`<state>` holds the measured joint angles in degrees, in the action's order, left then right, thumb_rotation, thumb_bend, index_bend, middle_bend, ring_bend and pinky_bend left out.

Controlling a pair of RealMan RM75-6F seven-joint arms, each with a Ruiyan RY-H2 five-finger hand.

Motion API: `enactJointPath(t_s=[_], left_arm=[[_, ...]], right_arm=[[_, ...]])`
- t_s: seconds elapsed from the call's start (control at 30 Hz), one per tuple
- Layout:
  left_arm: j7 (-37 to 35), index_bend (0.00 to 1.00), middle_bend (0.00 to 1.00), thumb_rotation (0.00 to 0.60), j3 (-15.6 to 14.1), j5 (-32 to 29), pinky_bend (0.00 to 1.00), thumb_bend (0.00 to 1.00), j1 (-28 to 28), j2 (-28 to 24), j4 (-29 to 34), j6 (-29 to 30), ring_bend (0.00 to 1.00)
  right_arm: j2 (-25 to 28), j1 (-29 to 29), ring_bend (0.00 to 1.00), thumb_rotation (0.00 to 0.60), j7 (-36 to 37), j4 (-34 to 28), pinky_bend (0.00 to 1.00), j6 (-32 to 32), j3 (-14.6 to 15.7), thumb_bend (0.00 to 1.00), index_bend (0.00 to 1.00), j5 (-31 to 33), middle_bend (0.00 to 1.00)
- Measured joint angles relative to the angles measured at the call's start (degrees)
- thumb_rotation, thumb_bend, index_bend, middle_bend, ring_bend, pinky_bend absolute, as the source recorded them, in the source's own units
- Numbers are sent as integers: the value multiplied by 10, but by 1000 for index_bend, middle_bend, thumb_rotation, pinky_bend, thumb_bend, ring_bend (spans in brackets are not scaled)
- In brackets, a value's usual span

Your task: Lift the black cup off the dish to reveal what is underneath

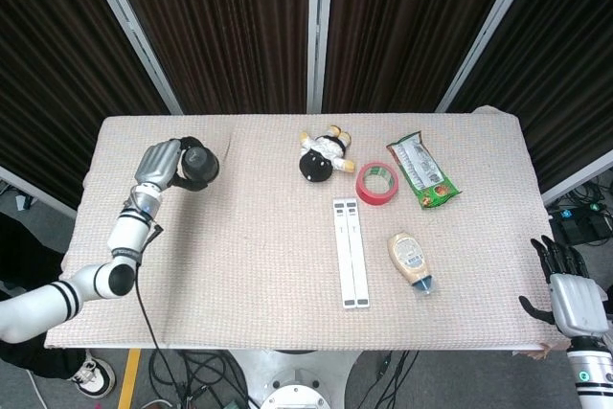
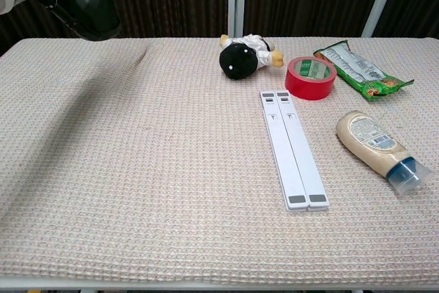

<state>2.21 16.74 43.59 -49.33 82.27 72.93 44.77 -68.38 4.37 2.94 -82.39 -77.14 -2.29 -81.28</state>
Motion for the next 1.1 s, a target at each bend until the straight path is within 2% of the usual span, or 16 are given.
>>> enactJointPath(t_s=[0.07, 0.17, 0.33, 0.4, 0.5, 0.57, 0.63, 0.8, 0.9, 1.0, 1.1], left_arm=[[3, 404, 459, 600, -5, 5, 290, 208, 1, 3, 20, 7, 274], [10, 404, 463, 600, -22, 59, 292, 208, 4, 8, 95, 19, 279], [23, 405, 462, 600, -54, 230, 293, 208, 12, 18, 224, 45, 280], [29, 405, 462, 600, -55, 282, 293, 208, 15, 19, 241, 54, 280], [43, 405, 462, 600, -48, 308, 293, 208, 17, 23, 223, 69, 280], [55, 405, 463, 600, -40, 296, 294, 208, 16, 26, 193, 76, 280], [71, 405, 462, 600, -27, 255, 294, 208, 14, 30, 142, 81, 280], [98, 405, 463, 600, 9, 91, 295, 208, 7, 38, -15, 67, 280], [97, 405, 463, 600, 17, 22, 294, 208, 8, 35, -64, 55, 280], [90, 405, 463, 600, 16, 9, 294, 208, 12, 29, -56, 45, 281], [75, 402, 462, 600, 8, 40, 295, 208, 20, 20, 9, 33, 283]], right_arm=[[-1, 0, 0, 600, 0, 1, 0, 0, 1, 130, 0, -1, 0], [0, -2, 0, 600, 4, 2, 0, -5, 0, 131, 0, -1, 0], [-1, -2, 0, 600, 8, 9, 0, 1, 1, 131, 0, 2, 0], [-4, 0, 0, 600, 8, 12, 0, 6, 1, 131, 0, 4, 0], [-6, 2, 0, 600, 7, 13, 0, 8, 0, 131, 0, 5, 0], [-6, 1, 0, 600, 6, 12, 0, 6, 0, 131, 0, 4, 0], [-5, 0, 0, 600, 6, 11, 0, 3, 0, 130, 0, 4, 0], [-2, -2, 0, 600, 10, 10, 0, -2, -3, 131, 0, 5, 0], [-3, -2, 0, 600, 11, 13, 0, 3, -1, 131, 0, 6, 0], [-5, -1, 0, 600, 12, 15, 0, 5, 0, 131, 0, 6, 0], [-5, -1, 0, 600, 13, 17, 0, 6, -1, 131, 0, 7, 0]])
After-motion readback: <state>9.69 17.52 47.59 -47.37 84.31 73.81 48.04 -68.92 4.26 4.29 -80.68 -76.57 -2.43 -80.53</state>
